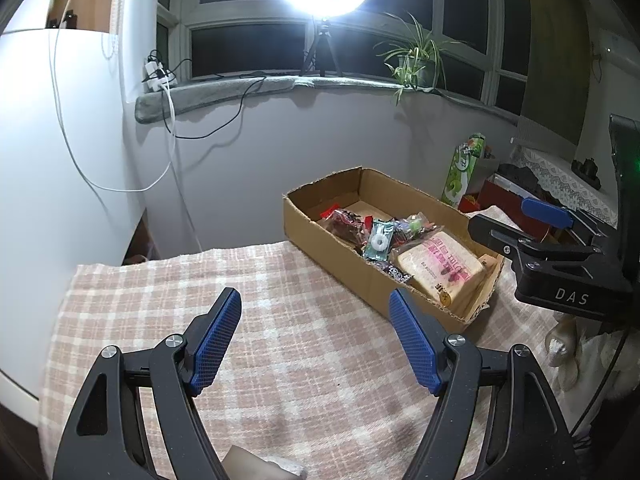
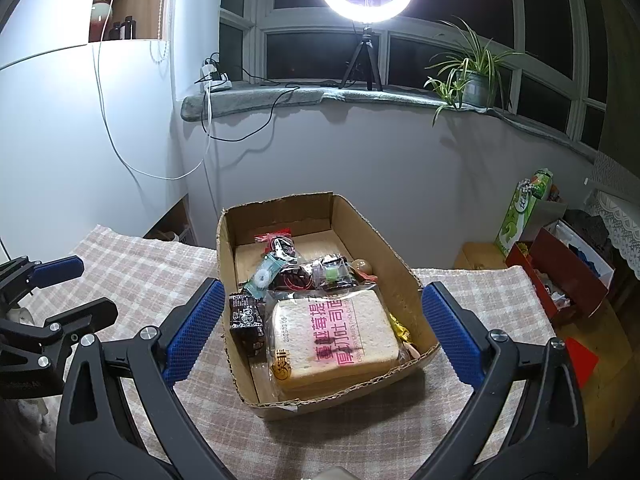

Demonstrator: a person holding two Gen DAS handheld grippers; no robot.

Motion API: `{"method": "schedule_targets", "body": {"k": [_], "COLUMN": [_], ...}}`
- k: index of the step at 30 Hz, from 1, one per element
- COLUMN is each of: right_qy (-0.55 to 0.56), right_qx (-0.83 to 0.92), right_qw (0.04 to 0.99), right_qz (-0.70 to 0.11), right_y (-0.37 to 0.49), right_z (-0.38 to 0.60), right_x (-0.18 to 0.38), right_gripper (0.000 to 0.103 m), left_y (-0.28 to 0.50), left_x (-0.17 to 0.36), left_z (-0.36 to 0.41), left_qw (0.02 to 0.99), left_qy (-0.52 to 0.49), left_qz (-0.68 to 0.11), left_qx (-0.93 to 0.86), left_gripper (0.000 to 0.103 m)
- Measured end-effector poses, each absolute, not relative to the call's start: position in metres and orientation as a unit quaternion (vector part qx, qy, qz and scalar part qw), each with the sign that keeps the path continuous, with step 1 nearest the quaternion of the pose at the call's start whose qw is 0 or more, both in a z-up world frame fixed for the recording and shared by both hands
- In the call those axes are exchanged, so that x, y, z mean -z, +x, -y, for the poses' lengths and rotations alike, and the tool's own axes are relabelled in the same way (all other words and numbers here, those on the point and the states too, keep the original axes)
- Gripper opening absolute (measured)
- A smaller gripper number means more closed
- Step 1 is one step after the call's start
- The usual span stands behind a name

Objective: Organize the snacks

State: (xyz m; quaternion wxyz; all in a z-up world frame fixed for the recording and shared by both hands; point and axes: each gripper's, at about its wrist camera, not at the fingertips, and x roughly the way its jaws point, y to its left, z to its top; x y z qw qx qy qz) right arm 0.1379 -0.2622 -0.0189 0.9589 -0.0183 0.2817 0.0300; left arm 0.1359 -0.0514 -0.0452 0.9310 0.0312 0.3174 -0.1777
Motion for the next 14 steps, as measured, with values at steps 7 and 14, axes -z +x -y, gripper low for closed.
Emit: {"method": "schedule_targets", "body": {"k": [7, 14], "right_qy": [-0.023, -0.023], "right_qx": [-0.026, -0.021], "right_qw": [0.958, 0.958], "right_qz": [-0.283, -0.284], "right_y": [0.1374, 0.1366], "right_z": [0.2639, 0.2703], "right_x": [0.0210, 0.0231], "right_gripper": [0.101, 0.101], "left_y": [0.1364, 0.1355], "left_x": [0.0495, 0.0549], "left_z": [0.0515, 0.0518], "left_qw": [0.930, 0.931], "left_qy": [0.040, 0.049], "left_qz": [-0.322, -0.317], "left_qx": [0.174, 0.174], "left_gripper": [0.077, 0.077]}}
